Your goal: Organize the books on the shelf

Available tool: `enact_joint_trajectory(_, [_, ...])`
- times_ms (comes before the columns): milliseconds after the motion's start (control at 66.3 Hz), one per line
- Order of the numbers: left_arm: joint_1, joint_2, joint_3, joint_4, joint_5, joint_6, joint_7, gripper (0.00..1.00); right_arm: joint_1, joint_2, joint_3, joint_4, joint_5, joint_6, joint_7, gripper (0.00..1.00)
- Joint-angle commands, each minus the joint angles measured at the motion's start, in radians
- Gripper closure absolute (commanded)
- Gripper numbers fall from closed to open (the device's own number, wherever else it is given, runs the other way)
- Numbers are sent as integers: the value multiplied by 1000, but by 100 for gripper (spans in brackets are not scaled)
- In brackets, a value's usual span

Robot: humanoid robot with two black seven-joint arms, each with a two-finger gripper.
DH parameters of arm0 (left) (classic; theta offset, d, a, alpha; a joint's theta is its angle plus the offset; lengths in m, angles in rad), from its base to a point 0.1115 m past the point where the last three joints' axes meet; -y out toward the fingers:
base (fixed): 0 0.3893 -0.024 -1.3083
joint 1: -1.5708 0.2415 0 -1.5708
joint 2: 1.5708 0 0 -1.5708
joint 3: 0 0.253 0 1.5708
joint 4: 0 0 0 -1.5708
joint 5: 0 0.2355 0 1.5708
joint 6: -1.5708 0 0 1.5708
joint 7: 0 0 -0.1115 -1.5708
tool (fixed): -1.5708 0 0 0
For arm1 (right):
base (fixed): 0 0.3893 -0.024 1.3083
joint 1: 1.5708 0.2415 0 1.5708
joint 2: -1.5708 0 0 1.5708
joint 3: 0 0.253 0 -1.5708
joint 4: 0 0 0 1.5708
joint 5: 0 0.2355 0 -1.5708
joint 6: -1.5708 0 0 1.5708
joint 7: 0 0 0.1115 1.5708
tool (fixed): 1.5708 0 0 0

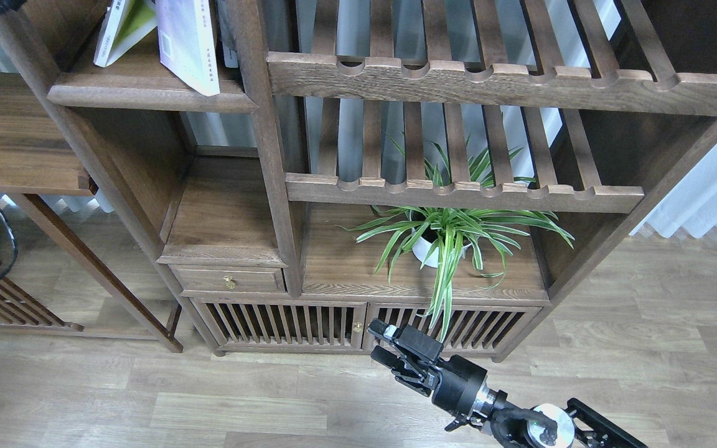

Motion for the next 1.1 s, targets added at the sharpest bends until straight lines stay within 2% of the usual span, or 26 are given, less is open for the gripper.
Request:
enact_joint_trajectory(0, [34, 22, -20, -11, -3, 0, 0, 2, -1, -4, 1, 0, 1, 0, 0, 1])
enact_joint_trajectory(211, [132, 64, -92, -148, -3, 0, 0, 2, -1, -3, 1, 0, 1, 0, 0, 1])
enact_joint_trajectory(573, [196, 82, -118, -217, -4, 0, 0, 2, -3, -4, 1, 0, 1, 0, 0, 1])
enact_joint_trajectory(1085, [299, 163, -152, -390, -7, 0, 0, 2, -1, -6, 3, -1, 3, 0, 2, 1])
